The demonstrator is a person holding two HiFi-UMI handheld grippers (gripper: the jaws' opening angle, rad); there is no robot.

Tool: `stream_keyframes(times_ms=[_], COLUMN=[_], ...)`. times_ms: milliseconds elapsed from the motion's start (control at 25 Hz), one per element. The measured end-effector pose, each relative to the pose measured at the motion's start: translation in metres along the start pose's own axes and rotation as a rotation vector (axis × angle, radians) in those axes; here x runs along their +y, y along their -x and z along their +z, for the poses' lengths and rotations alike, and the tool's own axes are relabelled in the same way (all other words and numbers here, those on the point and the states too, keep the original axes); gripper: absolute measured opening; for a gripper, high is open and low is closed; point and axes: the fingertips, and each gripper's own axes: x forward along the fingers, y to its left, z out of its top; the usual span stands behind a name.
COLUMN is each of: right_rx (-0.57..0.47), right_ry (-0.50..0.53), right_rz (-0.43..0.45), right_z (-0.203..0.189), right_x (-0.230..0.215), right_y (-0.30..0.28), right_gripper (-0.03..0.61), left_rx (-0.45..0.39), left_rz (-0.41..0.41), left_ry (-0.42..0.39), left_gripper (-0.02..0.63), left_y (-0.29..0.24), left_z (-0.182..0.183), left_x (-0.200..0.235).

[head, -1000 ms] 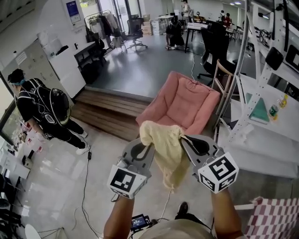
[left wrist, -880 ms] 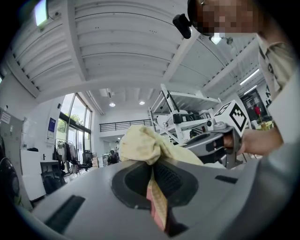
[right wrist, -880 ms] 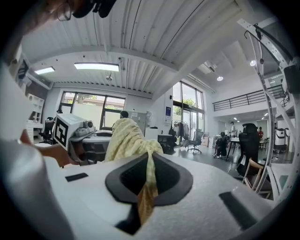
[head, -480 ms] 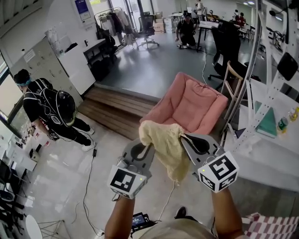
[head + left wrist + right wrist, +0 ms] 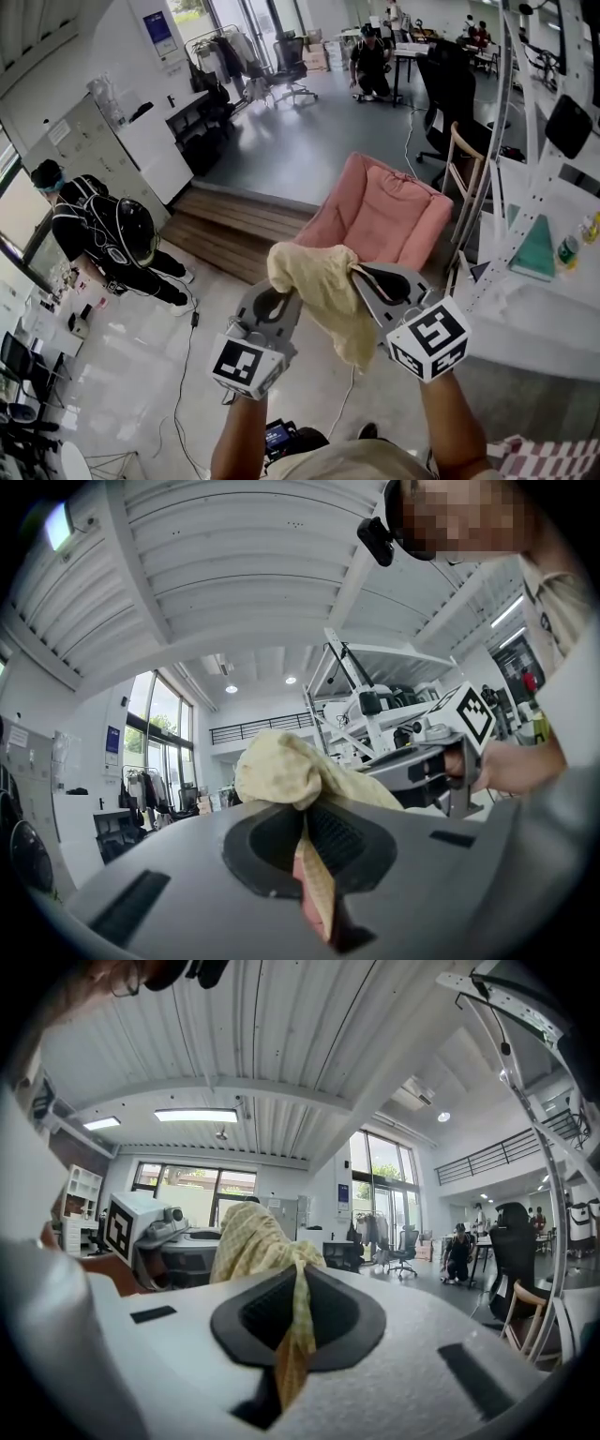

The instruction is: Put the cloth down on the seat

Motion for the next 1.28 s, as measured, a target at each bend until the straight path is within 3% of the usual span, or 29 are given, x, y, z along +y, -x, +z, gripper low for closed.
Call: stream_keyframes(times_ms=[480,800,1000,1280], right_rx=[0.024,0.054,0.092,0.095], right_ry=[0.0,-0.004,-0.014,-0.019], right_rz=[-0.026,-0.082,-0.135,-0.199], right_z=[-0.017,-0.03,-0.037,-0.034], right_x=[-0.044,-0.076,-0.095,-0.128], right_y=[-0.039,-0.107,-0.158,-0.221], right_gripper=[0.003,0.003,0.003,0.003], left_rx=[-0.032,-0.079,-0.062,-0.069], left_rz=[-0.046,-0.123,-0.22,-0.27], left_ry=[0.029,0.061,0.086,0.079], left_gripper=[0.014,0.014,0.014,0.014], left_y=[-0.052,-0.101,-0.131,-0.173], left_z=[-0.027,-0.053,-0.074,-0.088], left_x=[0.028,0.092,0.135,0.198])
